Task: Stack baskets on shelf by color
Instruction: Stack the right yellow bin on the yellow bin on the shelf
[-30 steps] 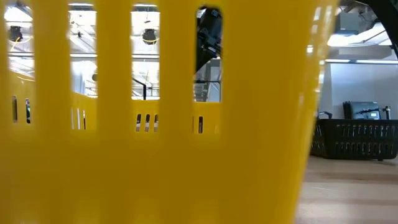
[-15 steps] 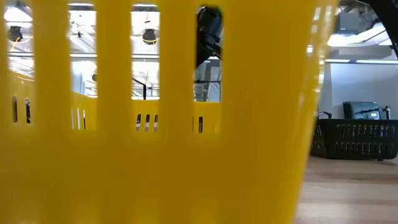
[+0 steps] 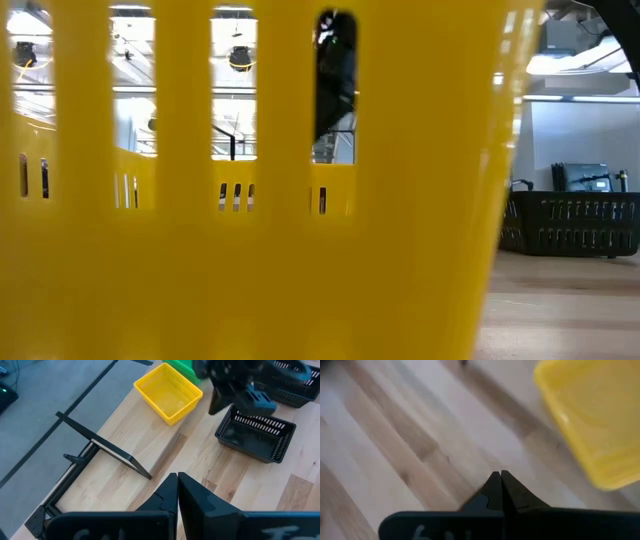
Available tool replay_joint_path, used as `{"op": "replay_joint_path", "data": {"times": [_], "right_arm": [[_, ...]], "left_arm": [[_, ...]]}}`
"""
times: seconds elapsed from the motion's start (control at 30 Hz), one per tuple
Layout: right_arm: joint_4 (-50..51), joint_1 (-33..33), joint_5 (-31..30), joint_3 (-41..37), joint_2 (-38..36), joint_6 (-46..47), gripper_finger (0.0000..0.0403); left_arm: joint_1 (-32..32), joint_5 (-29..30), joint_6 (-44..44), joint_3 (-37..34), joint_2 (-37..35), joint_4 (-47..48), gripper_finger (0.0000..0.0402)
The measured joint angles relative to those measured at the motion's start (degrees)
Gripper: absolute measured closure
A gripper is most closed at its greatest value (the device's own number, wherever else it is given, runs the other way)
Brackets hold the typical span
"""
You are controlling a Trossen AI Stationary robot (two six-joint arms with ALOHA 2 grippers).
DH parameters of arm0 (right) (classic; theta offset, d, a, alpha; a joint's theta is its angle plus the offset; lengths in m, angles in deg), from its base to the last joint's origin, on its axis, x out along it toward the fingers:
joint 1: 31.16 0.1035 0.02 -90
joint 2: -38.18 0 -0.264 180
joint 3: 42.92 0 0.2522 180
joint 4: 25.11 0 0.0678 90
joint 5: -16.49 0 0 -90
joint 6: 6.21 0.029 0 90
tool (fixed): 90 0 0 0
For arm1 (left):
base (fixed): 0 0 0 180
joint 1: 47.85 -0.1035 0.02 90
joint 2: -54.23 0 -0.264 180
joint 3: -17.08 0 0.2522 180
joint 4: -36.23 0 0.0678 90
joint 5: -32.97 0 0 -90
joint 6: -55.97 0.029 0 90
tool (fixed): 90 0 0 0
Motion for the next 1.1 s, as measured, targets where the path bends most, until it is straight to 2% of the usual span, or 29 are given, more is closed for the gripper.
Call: {"op": "replay_joint_path", "data": {"times": [0.13, 0.43, 1.1], "right_arm": [[-0.06, 0.53, -1.21, -3.74, 0.05, -0.1, 0.0402], [-0.78, -0.9, -9.06, -3.92, 0.0, -3.52, 0.0402], [-6.28, -1.51, -12.31, -3.92, 0.0, -5.29, 0.0403]], "left_arm": [[0.02, -0.02, -0.41, 0.01, 0.01, 0.0, 0.0402], [0.02, -0.02, -0.98, 0.01, 0.0, 0.0, 0.0401], [0.0, 0.0, -2.23, 0.0, 0.01, 0.02, 0.0401]]}}
